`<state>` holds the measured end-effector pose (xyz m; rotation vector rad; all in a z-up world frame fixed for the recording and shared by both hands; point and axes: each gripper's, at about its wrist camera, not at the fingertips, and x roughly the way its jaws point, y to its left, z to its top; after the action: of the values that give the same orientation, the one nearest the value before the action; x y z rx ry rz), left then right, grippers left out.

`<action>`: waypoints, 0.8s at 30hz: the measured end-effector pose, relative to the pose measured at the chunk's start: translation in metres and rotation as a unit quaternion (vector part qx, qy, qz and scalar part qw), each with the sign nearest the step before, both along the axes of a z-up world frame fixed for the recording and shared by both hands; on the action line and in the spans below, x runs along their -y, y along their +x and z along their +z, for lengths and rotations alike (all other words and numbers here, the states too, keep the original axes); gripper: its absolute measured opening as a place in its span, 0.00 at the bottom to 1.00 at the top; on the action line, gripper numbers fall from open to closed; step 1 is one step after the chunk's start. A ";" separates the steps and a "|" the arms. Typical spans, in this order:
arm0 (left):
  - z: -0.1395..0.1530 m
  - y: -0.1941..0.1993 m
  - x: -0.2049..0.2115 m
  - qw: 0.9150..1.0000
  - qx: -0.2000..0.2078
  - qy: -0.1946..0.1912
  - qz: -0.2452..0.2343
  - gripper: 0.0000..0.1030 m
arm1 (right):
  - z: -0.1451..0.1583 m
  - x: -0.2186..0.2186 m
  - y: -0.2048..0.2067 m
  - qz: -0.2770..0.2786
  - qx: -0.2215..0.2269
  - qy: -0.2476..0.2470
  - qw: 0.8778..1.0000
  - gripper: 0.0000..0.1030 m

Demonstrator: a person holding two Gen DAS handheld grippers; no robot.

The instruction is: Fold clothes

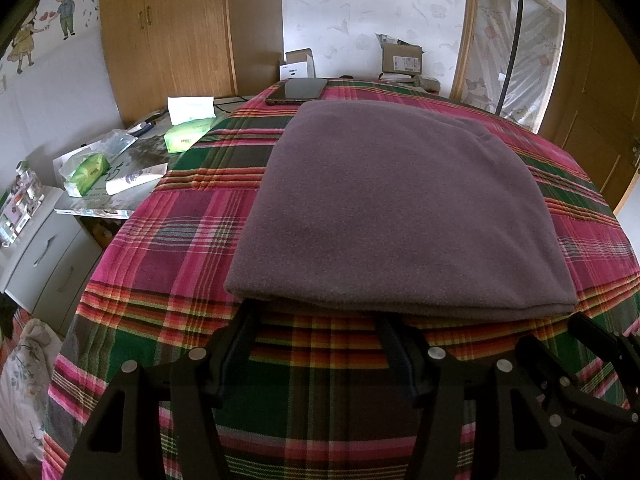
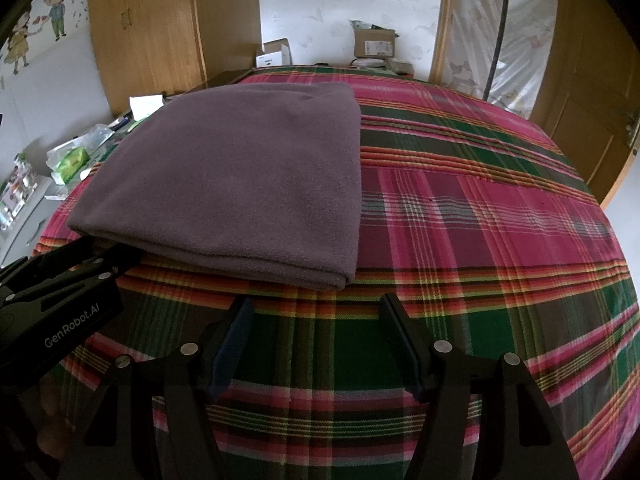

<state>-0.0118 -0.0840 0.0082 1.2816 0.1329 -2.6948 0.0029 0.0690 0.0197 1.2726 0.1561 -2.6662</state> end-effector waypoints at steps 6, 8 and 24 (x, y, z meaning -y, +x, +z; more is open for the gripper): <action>0.000 0.000 0.000 1.000 0.000 0.000 0.000 0.59 | 0.000 -0.001 0.000 0.001 0.000 0.000 1.000 0.66; 0.000 0.000 0.000 1.000 0.000 0.000 0.000 0.59 | 0.000 -0.001 0.000 0.001 0.000 0.000 1.000 0.66; 0.000 0.000 0.001 1.000 0.000 0.000 0.000 0.59 | 0.000 -0.002 0.000 0.001 0.000 0.000 1.000 0.66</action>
<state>-0.0122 -0.0847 0.0082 1.2821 0.1336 -2.6957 0.0028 0.0710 0.0196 1.2715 0.1581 -2.6645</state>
